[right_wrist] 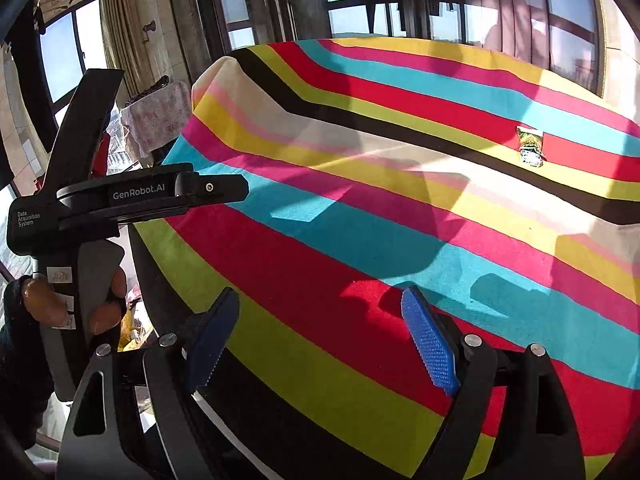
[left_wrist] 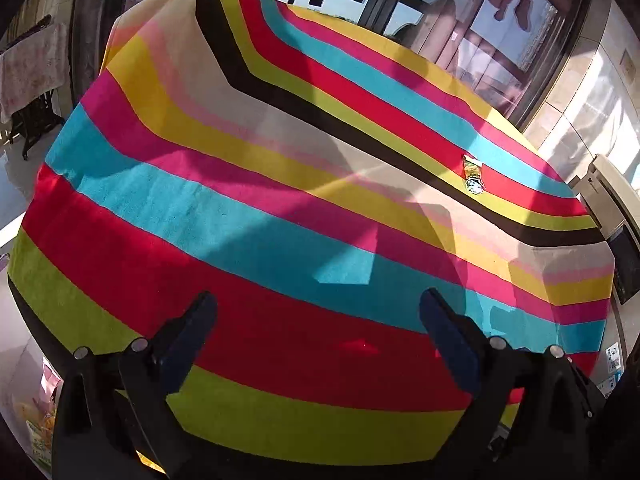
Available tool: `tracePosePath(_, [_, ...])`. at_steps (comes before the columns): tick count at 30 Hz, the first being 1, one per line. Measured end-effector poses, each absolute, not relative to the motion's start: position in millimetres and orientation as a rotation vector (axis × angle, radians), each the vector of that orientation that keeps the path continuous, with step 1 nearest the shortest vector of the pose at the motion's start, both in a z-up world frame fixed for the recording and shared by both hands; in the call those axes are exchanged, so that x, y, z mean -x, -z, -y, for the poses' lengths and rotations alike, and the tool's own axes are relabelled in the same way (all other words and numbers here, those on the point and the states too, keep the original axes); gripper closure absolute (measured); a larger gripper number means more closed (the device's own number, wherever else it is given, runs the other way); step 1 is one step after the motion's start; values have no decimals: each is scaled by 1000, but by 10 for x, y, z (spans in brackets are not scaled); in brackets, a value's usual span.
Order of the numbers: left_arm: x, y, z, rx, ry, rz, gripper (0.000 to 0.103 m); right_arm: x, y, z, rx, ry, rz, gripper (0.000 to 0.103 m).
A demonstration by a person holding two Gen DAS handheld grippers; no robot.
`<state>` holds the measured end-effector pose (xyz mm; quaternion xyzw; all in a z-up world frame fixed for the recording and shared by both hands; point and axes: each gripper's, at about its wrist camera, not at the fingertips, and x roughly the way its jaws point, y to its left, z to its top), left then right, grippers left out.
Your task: Organize snacks
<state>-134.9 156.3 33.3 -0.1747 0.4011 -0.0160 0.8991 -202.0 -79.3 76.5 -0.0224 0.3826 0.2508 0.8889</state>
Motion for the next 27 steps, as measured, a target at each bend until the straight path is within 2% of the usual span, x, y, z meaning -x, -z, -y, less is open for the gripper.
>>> tracePosePath(7, [411,-70,-936,356,4,-854,2,1522,-681,1604,-92,-303,-792,21])
tracePosePath(14, [290,-28,-810,302,53,-858,2,552,-554,1991,-215,-182,-841,18])
tracePosePath(20, [279,-28,-788,282,41,-862,2,-495,-465,1964,-176,-92,-890,18])
tracePosePath(27, [292,-18,-813,291,45,-855,2,-1219,-355,1812,-107,-16,-931,29])
